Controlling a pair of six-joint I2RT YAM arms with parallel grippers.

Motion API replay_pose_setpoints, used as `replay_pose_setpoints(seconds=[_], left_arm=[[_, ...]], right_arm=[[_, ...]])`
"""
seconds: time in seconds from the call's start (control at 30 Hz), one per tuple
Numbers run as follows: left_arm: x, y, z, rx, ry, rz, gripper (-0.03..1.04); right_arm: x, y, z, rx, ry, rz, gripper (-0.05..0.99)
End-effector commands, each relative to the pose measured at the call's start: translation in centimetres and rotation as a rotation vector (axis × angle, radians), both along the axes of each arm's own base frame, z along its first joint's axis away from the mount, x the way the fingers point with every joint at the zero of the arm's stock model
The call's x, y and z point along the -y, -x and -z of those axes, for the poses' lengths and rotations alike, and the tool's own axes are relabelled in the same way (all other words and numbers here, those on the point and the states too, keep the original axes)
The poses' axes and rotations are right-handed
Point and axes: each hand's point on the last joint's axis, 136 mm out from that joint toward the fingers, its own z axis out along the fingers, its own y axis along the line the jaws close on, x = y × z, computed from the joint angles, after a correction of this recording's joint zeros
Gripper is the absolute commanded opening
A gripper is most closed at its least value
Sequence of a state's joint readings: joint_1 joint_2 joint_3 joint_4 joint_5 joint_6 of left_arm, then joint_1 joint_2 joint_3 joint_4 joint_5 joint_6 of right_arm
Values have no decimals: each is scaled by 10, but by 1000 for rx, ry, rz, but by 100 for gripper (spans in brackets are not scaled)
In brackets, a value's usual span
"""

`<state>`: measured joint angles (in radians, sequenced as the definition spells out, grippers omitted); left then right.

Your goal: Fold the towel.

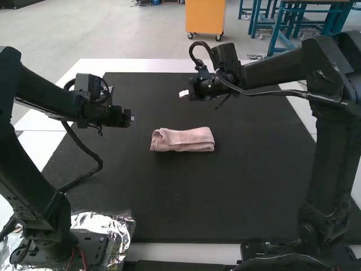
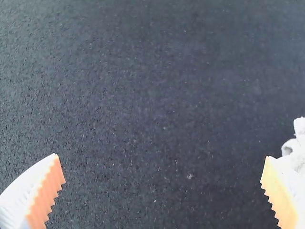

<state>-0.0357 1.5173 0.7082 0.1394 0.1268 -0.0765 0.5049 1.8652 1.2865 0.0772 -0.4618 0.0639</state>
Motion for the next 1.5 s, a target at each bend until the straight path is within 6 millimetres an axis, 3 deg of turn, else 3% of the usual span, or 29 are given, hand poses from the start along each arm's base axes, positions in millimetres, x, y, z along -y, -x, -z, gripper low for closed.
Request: replay_pose_setpoints(seconds=[0.0, 0.33, 0.73, 1.07, 1.47], left_arm=[[2, -2, -14, 41, 3, -4, 97], [1, -4, -17, 55, 6, -8, 97], [1, -6, -17, 61, 12, -10, 97], [1, -7, -18, 67, 15, -12, 97], [2, -10, -23, 87, 17, -13, 97]], right_arm=[[-1, 18, 28, -62, 8, -32, -3], [-6, 32, 73, -137, 46, -54, -3], [-32, 48, 94, -178, 52, -98, -3], [-33, 39, 133, -214, 66, -85, -3], [-39, 27, 151, -192, 54, -82, -3]])
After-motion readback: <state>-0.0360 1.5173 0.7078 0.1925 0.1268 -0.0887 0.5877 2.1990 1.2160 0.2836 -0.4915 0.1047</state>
